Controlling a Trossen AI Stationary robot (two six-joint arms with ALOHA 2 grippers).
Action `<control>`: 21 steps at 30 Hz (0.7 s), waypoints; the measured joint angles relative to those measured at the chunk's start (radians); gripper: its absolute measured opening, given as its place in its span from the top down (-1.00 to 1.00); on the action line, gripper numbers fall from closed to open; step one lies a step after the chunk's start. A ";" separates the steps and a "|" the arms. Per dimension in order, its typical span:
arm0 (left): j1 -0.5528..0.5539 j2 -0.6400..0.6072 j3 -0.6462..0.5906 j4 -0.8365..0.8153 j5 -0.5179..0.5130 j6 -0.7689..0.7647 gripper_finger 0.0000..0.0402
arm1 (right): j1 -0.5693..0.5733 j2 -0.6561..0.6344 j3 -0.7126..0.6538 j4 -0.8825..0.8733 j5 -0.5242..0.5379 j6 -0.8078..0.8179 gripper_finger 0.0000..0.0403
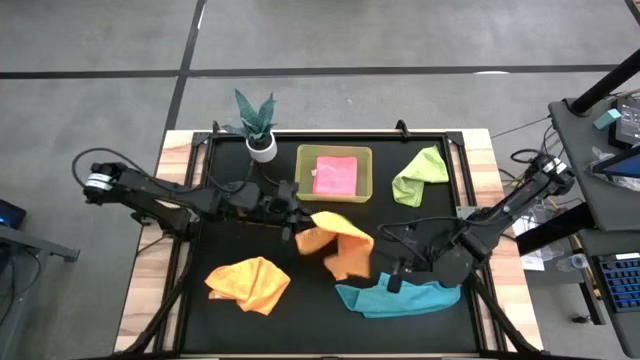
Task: Fold microfiber towels
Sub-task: Fold the top yellow towel on the table
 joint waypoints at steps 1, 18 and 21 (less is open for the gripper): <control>0.000 -0.006 0.000 -0.024 0.000 -0.045 1.00 | 0.004 0.000 0.036 -0.092 -0.001 0.058 0.40; -0.020 0.148 -0.015 -0.055 0.097 -0.346 1.00 | 0.024 0.210 0.421 -0.753 -0.101 0.336 -0.04; -0.020 0.143 -0.021 -0.060 0.092 -0.371 1.00 | 0.025 0.227 0.483 -0.936 -0.186 0.464 -0.05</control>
